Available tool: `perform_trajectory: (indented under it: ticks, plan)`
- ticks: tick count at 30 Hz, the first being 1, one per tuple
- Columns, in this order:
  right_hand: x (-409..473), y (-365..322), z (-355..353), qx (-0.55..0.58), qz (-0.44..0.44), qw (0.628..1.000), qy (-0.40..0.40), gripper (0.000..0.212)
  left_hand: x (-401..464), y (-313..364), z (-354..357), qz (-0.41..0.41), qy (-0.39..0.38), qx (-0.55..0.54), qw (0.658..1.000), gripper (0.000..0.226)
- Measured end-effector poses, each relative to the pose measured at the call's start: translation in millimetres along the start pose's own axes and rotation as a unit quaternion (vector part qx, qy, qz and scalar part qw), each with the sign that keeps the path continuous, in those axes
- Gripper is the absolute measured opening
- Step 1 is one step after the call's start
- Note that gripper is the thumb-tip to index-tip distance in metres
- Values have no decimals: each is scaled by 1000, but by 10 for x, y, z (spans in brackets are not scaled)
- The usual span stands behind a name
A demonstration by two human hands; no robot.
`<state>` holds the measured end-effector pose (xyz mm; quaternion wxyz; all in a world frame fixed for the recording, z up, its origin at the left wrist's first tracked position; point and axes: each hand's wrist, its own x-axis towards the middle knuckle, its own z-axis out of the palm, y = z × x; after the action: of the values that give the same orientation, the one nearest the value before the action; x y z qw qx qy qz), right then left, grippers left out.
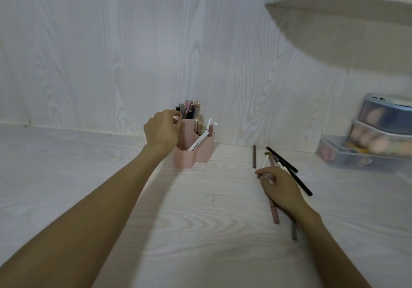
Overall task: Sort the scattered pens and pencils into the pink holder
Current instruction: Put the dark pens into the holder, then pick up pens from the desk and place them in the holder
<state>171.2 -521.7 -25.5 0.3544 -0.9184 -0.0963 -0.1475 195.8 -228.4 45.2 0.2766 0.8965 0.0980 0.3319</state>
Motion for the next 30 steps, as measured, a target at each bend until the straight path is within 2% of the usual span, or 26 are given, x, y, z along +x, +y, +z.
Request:
perform_trajectory:
  ticks: [5,7,9,10,12,14,15,18,22,24,27,30]
  plan:
    - [25,-124,-117,155,58,986,4,30,-135,-18,34,-72,-60,-129,987,54]
    - [31,-136,-168,119,67,989,52,32,-358,35,50,-61,-13,-154,986,53]
    - [20,-85,-226,10,85,990,111,26,-623,188,56,-25,39,-167,985,36]
    - [19,-64,-261,-40,101,987,119,25,-742,297,59,-9,25,-175,984,26]
    - [4,-32,-325,-98,151,981,76,33,-985,567,120,34,-97,-165,981,20]
    - [-31,-35,-355,-142,201,969,1,43,-1232,842,250,75,-223,-107,966,33]
    - [-44,-39,-356,-163,215,962,-31,48,-1338,951,325,87,-256,-71,960,37]
    - [-67,-45,-393,-165,224,955,-105,57,-1549,1131,534,109,-307,-6,945,33]
    - [-75,-175,-495,-19,247,946,-210,71,-1484,978,528,96,-296,42,950,28]
    - [-111,-292,-466,21,226,943,-245,75,-1374,747,452,87,-268,58,958,24]
    - [-200,-483,-265,44,160,957,-236,61,-1167,290,280,71,-255,21,964,18]
    - [-294,-591,26,-50,51,983,-171,47,-992,-136,144,81,-276,-10,958,20]
